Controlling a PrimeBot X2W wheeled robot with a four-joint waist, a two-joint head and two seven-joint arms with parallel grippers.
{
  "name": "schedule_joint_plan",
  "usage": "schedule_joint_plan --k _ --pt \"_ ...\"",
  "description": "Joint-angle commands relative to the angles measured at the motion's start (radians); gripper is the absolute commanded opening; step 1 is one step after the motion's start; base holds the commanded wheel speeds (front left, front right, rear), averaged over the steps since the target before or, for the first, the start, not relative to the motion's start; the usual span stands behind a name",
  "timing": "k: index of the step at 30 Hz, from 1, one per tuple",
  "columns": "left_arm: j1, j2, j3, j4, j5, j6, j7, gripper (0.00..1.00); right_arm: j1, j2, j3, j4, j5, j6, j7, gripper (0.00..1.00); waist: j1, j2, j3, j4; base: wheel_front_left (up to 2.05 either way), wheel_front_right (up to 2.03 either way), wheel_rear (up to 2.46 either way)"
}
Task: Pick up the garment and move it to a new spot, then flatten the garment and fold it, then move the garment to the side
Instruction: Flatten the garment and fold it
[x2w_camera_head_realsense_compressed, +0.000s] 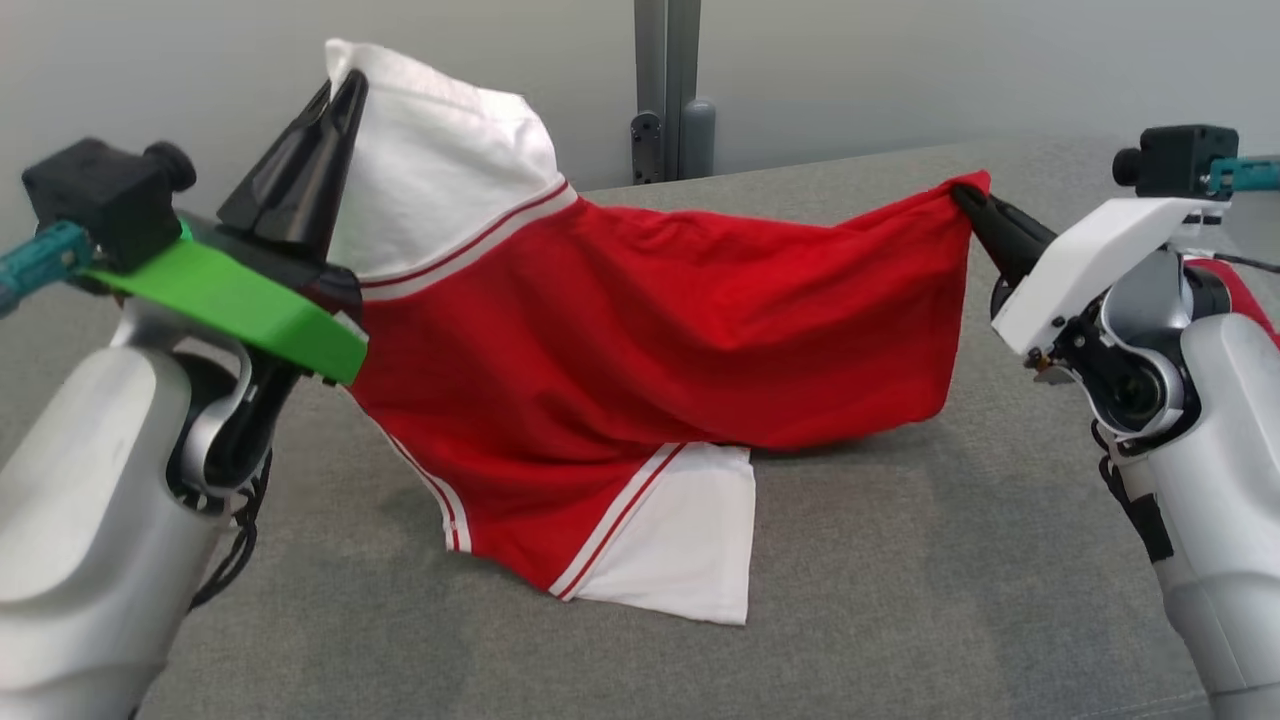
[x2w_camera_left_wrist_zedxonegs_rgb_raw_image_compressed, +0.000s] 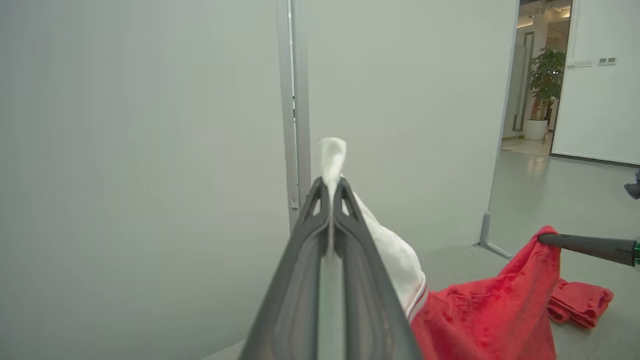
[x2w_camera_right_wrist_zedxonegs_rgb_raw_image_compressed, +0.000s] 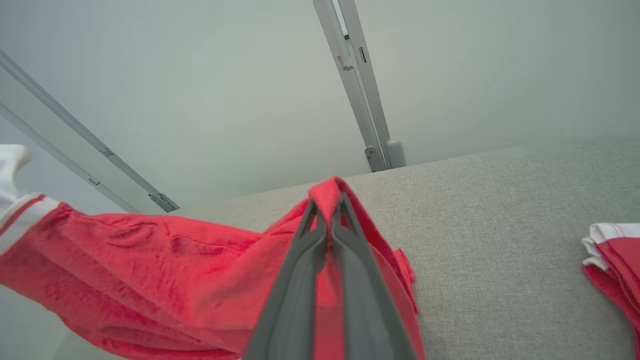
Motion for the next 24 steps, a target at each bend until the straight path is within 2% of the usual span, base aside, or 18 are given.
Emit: schedule_joint_plan --k 1,8,14,18,24 --pt "-0.047 -0.006 -0.002 0.020 -0.008 -0.012 0.003 0.00 -0.025 0.005 -0.003 -0.005 -0.010 0.000 0.007 0.00 0.0000 0.0000 0.004 -0.007 0.00 0.00 0.00" --pt "-0.289 0.008 -0.043 0.143 0.023 -0.041 0.018 0.00 -0.208 0.021 0.007 0.024 -0.053 0.000 0.043 0.00 0.0000 0.0000 0.086 -0.049 0.00 0.00 0.00" --pt "-0.519 0.009 -0.024 0.255 0.007 -0.045 -0.004 0.00 -0.406 0.024 0.059 0.096 -0.126 0.000 0.025 0.00 0.0000 0.0000 0.236 -0.089 0.00 0.00 0.00" --pt "-0.666 0.009 0.014 0.318 0.001 -0.045 -0.040 0.00 -0.526 0.018 0.070 0.145 -0.142 0.000 -0.028 0.00 0.0000 0.0000 0.338 -0.107 0.00 0.00 0.00" --pt "-0.853 0.022 -0.016 0.383 0.121 -0.040 -0.101 0.00 -0.691 0.012 0.022 0.238 -0.265 0.000 -0.222 0.00 0.0000 0.0000 0.464 -0.111 0.00 0.00 0.00"
